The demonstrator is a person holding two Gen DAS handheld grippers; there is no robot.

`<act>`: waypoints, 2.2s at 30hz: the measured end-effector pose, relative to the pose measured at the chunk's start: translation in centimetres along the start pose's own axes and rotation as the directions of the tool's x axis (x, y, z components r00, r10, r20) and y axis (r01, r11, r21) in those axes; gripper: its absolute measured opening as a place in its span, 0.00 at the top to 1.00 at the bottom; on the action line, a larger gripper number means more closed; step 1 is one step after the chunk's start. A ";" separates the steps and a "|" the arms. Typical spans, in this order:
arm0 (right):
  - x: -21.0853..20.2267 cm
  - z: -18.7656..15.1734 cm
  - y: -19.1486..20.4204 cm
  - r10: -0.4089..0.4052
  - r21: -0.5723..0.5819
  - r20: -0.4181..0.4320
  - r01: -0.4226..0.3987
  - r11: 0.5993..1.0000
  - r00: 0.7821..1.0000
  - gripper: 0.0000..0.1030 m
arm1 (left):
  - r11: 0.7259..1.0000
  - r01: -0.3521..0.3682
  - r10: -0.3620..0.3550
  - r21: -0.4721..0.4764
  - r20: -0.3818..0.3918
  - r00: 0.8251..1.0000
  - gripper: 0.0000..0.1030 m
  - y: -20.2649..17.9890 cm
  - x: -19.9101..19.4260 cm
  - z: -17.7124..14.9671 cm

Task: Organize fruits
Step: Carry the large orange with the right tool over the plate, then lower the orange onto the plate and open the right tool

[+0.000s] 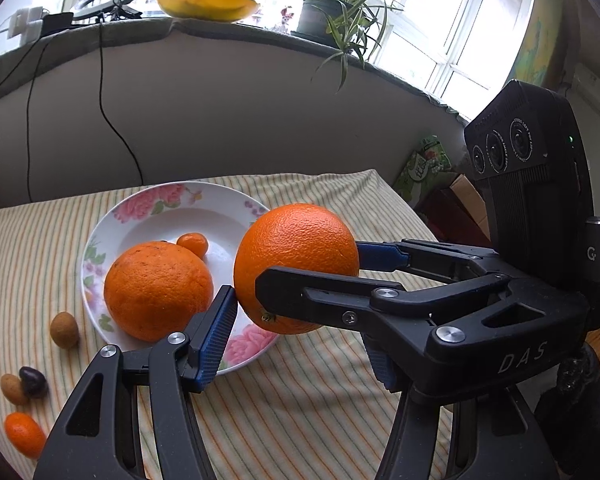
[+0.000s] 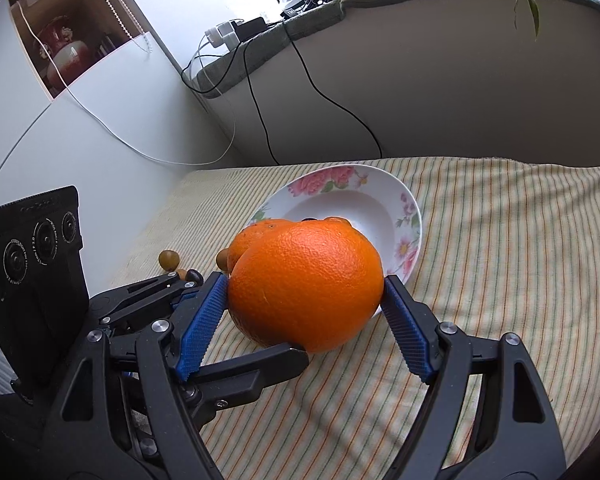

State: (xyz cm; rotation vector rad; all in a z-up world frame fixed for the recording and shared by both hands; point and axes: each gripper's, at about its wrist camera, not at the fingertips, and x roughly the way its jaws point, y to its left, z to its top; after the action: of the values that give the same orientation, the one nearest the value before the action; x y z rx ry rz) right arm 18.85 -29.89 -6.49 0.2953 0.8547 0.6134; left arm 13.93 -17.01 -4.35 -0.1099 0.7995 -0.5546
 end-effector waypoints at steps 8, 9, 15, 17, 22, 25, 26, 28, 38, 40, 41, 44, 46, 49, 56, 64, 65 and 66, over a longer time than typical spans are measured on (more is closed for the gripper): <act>0.9 0.3 -1.7 0.023 0.028 -0.010 -0.023 0.999 1.000 0.22 | 1.000 -0.026 0.026 0.001 -0.017 1.000 0.42 -0.2 1.4 0.4; 1.0 0.3 -1.8 0.024 0.033 -0.012 -0.024 0.999 1.000 0.22 | 1.000 -0.029 0.029 0.000 -0.022 0.999 0.42 -0.1 1.5 0.4; 1.2 0.1 -2.2 0.031 0.050 -0.007 -0.031 0.998 0.999 0.22 | 0.999 -0.041 0.041 0.010 -0.025 0.999 0.42 -0.2 1.7 0.4; 1.2 0.1 -2.2 0.031 0.049 -0.008 -0.030 0.998 0.999 0.22 | 0.999 -0.042 0.042 0.011 -0.026 0.999 0.42 -0.3 1.7 0.4; 1.2 0.2 -2.4 0.032 0.053 -0.009 -0.031 0.998 0.999 0.22 | 0.999 -0.046 0.046 0.012 -0.029 0.999 0.42 -0.4 1.9 0.5; 1.3 0.2 -2.4 0.026 0.051 -0.009 -0.026 0.998 1.000 0.22 | 0.998 -0.055 0.056 0.017 -0.033 0.998 0.42 -0.5 2.0 0.6; 1.3 0.2 -2.4 0.024 0.051 -0.010 -0.024 0.998 1.000 0.21 | 0.998 -0.058 0.059 0.018 -0.036 0.998 0.42 -0.5 2.0 0.7; 1.4 0.1 -2.4 0.021 0.052 -0.010 -0.020 0.998 1.000 0.21 | 0.997 -0.068 0.069 0.028 -0.035 0.997 0.38 -0.6 2.0 0.7; -0.4 0.6 -1.4 -0.034 0.009 0.049 0.034 0.999 0.998 0.15 | 0.993 -0.117 0.116 0.035 0.010 0.993 0.25 0.0 0.9 0.8; -0.8 0.5 -1.3 -0.041 0.011 0.060 0.040 0.999 0.997 0.14 | 0.992 -0.121 0.120 0.035 0.030 0.992 0.25 -0.1 0.3 0.8; -1.1 0.5 -1.3 -0.044 0.013 0.066 0.043 0.999 0.997 0.13 | 0.992 -0.119 0.118 0.040 0.037 0.992 0.25 -0.3 0.1 0.8; -1.6 0.4 -1.2 -0.046 0.022 0.081 0.044 0.999 0.996 0.13 | 0.991 -0.119 0.116 0.053 0.048 0.992 0.25 -0.5 -0.7 0.7; -2.0 0.3 -1.0 -0.052 0.021 0.089 0.050 0.999 0.995 0.13 | 0.992 -0.116 0.113 0.049 0.058 0.992 0.25 -0.5 -1.3 0.6; -2.4 0.1 -0.7 -0.060 0.024 0.099 0.058 0.998 0.993 0.13 | 0.992 -0.115 0.112 0.041 0.072 0.991 0.25 -0.2 -2.3 0.3; -3.5 -0.6 0.2 -0.090 0.025 0.130 0.088 0.996 0.987 0.11 | 0.993 -0.116 0.114 0.016 0.105 0.988 0.25 0.8 -5.0 -0.8; -4.2 -1.9 2.6 -0.107 -0.034 0.148 0.114 0.993 0.983 0.11 | 0.990 -0.144 0.142 0.006 0.139 0.980 0.25 1.6 -7.8 -2.2; -4.3 -2.0 2.9 -0.107 -0.036 0.153 0.114 0.993 0.982 0.11 | 0.989 -0.147 0.145 0.006 0.143 0.979 0.25 1.7 -8.1 -2.3; -4.4 -2.1 3.1 -0.105 -0.038 0.158 0.113 0.993 0.982 0.11 | 0.989 -0.148 0.146 0.005 0.151 0.978 0.25 1.8 -8.4 -2.4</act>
State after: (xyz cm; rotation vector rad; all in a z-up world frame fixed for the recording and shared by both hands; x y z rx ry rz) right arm 13.82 -30.13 -3.65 0.2486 0.7007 0.5007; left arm 8.23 -10.86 -1.12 -0.0763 0.6501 -0.4075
